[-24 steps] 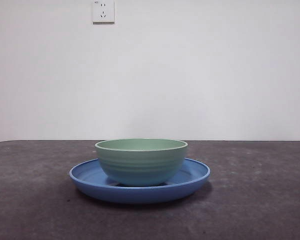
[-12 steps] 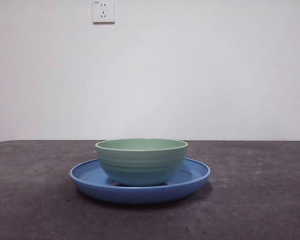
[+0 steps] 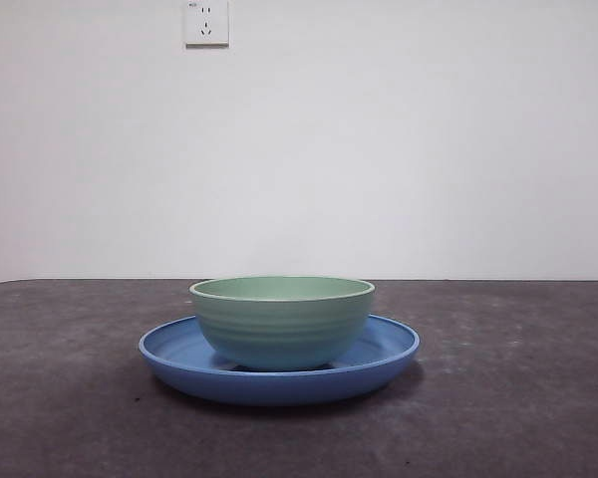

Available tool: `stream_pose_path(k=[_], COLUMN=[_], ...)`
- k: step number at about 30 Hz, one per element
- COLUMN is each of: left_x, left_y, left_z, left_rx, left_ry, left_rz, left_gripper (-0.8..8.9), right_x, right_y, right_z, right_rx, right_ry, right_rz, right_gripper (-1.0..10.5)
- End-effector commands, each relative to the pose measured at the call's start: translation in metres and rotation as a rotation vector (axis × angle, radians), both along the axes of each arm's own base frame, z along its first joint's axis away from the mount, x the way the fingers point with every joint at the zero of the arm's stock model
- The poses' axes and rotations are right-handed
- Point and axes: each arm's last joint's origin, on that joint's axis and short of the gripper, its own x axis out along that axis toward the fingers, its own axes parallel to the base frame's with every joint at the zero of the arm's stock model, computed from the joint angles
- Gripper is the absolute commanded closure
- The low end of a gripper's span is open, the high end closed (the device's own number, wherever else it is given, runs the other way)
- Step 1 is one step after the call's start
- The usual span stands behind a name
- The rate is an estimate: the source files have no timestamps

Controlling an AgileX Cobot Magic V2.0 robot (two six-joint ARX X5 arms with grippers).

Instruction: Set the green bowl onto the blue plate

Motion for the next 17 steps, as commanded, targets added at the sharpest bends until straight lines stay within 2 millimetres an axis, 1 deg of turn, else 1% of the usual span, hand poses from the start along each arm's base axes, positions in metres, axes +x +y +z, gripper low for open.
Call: stream_pose_path(k=[1,4,7,10,13,17], left_x=[0.001,0.001,0.001,0.001,0.001,0.001], left_y=[0.000,0.000,0.000,0.000,0.000,0.000], left_z=[-0.008,-0.007,-0.007,-0.007,-0.007,-0.007], left_rx=[-0.008,-0.008,-0.008,-0.008,-0.008,-0.008], left_ry=[0.026,0.026,0.026,0.026,0.026,0.026], left_rz=[0.006,0.006,0.006,0.006,0.006,0.006], left_gripper=[7.94,7.94,7.94,7.94,7.94,7.94], right_x=[-0.002,-0.006,-0.013,-0.010,0.001,0.014], right_y=[-0.001,-0.005,-0.010,-0.014,-0.016,-0.018], right_z=[0.004,0.004,-0.001,-0.013,-0.034,-0.074], right_rx=[0.004,0.005,0.006,-0.024,-0.017,0.020], right_ry=[-0.031,-0.053,-0.086,-0.209,-0.388,-0.584], right_rz=[0.001,-0.049,-0.138,-0.211,-0.270,-0.321], right_gripper=[9.2,9.2,9.2,9.2,9.2,9.2])
